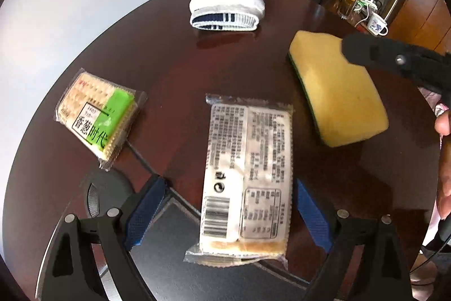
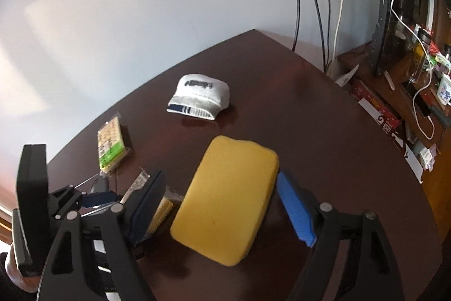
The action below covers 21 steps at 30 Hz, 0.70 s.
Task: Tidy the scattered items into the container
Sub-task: 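Grasp the yellow sponge with the right tool while the left tool grasps the plain cracker packet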
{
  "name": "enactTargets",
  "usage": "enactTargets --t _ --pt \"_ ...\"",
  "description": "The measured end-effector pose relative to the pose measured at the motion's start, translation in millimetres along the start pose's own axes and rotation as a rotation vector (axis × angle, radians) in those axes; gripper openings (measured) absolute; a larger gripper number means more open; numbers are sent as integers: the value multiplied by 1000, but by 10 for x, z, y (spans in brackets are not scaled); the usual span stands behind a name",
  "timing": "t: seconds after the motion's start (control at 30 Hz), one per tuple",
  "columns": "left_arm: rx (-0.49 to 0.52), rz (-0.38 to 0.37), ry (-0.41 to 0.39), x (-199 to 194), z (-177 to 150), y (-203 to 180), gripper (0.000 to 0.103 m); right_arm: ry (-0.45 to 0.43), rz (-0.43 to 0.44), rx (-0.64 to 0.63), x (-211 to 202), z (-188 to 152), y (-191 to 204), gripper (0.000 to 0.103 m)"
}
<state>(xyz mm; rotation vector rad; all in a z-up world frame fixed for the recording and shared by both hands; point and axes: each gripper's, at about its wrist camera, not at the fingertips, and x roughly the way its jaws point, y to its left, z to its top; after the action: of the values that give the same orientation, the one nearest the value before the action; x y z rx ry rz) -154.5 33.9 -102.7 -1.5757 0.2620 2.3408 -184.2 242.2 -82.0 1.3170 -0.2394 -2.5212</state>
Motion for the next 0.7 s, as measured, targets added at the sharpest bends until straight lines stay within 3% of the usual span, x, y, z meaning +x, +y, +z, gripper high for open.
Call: enactTargets --t 0.7 --pt "-26 31 -65 15 -9 -147 92 98 -91 -64 361 -168 91 78"
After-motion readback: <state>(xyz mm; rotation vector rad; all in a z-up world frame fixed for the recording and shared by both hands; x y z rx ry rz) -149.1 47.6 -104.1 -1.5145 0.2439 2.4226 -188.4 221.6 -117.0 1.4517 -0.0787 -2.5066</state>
